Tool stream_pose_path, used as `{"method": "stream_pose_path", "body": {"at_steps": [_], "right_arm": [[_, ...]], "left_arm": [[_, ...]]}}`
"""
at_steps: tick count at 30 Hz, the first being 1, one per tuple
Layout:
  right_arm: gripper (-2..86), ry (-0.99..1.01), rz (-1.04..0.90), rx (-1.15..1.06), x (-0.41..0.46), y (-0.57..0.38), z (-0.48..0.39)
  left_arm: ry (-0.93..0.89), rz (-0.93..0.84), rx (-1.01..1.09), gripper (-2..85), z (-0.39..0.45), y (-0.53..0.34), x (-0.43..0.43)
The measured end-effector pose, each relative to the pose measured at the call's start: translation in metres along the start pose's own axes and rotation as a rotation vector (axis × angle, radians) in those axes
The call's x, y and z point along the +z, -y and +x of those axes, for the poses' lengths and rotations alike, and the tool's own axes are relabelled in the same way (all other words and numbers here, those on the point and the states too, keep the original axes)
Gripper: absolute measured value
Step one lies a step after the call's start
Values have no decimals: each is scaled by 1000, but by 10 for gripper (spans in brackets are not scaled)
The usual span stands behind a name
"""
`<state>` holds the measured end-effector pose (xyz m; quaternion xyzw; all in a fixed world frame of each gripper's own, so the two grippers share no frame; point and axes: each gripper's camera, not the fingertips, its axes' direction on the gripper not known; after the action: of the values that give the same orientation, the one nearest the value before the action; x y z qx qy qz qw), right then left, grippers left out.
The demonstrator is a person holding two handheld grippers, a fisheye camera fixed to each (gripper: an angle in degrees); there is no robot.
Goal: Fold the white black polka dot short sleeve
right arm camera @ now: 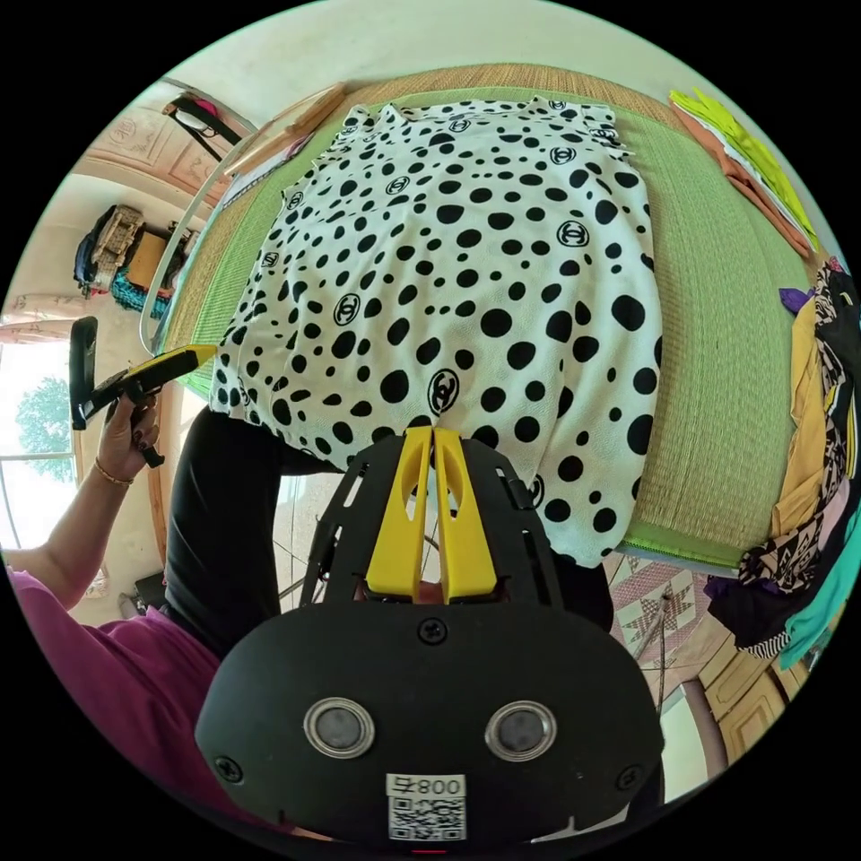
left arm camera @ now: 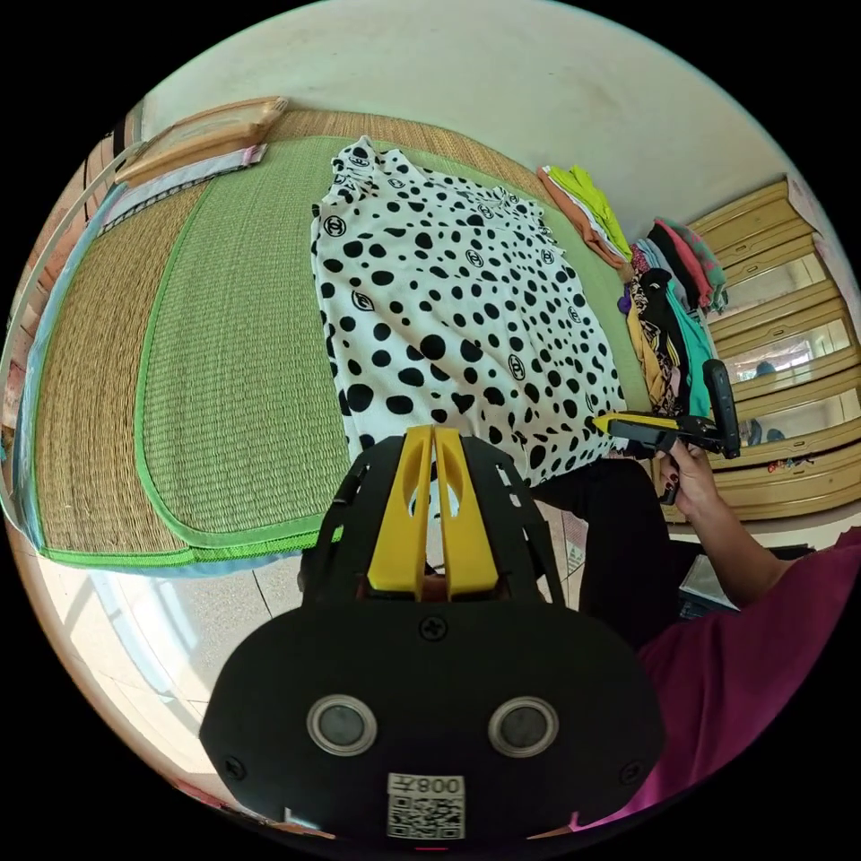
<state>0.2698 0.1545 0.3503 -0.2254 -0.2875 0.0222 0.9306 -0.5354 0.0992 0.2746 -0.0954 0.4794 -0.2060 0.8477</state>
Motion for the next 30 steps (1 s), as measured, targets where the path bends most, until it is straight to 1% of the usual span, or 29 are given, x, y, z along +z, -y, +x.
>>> {"method": "stream_pose_path", "body": {"at_steps": [2,5,8,12,13,16,22,26,30], "right_arm": [[-2,22,21,-11,-9,-1,-5],[-2,38,45,-35,-22,-2,-17],[-2,59,42,-56,-23,0,-28],[0,37,-12,-42,4,7,-29],[0,46,-28,-31,9,8,-26],[6,104,-37,5,16,11,-19],[25,73,0,19,1,1,-18],[44,27,38,108,-9,-9,5],[56,-59,34,186,-10,-14,27]], "left_arm": [[-12,43,-23,2,-6,-9,-12],[-6,36,-56,2,-18,-17,-14],[-39,28,-97,4,-28,-22,-12],[-38,-17,-111,7,-34,-24,-3],[-10,-34,-120,10,-35,-25,0],[-31,-36,-121,21,-36,-30,-2],[-16,-79,-98,56,-31,-43,-1],[8,-125,-130,57,-35,-48,10],[15,-111,-140,52,-34,-48,6]]}}
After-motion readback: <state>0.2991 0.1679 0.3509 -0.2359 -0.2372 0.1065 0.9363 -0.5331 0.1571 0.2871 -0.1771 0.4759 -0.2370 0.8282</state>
